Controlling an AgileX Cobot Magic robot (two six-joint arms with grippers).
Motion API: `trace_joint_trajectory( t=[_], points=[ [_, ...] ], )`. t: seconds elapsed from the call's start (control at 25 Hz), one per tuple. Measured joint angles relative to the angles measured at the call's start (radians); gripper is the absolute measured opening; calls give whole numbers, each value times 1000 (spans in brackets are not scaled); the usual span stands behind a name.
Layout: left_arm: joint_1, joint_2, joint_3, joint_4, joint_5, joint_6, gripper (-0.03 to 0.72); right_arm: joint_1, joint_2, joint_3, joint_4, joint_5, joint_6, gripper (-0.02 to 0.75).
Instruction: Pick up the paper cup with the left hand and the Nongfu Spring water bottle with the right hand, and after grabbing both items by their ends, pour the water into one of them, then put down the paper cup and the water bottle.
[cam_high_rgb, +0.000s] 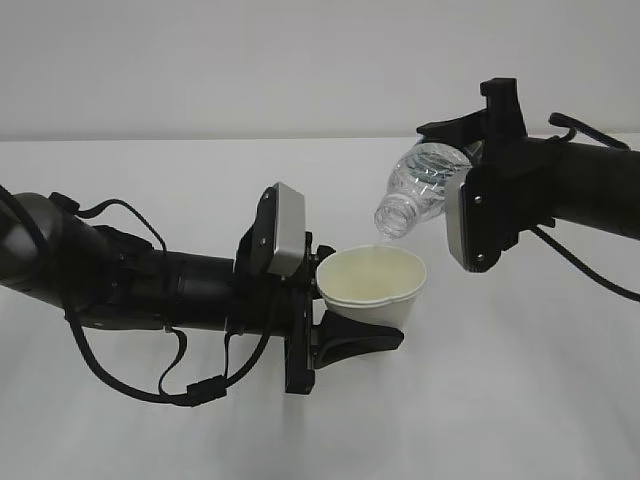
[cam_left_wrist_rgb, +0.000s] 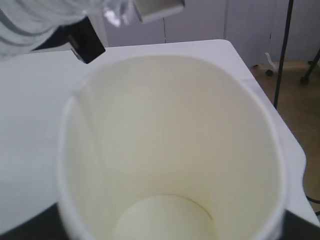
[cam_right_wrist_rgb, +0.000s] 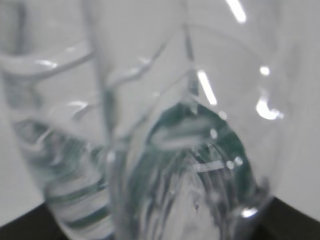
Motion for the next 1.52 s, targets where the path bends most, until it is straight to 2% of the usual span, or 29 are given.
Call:
trace_joint_trajectory(
  t=[1.52],
  points=[
    [0,0,0,17,-22,-3,400,0,0,0,20,-77,-73,449]
  ],
)
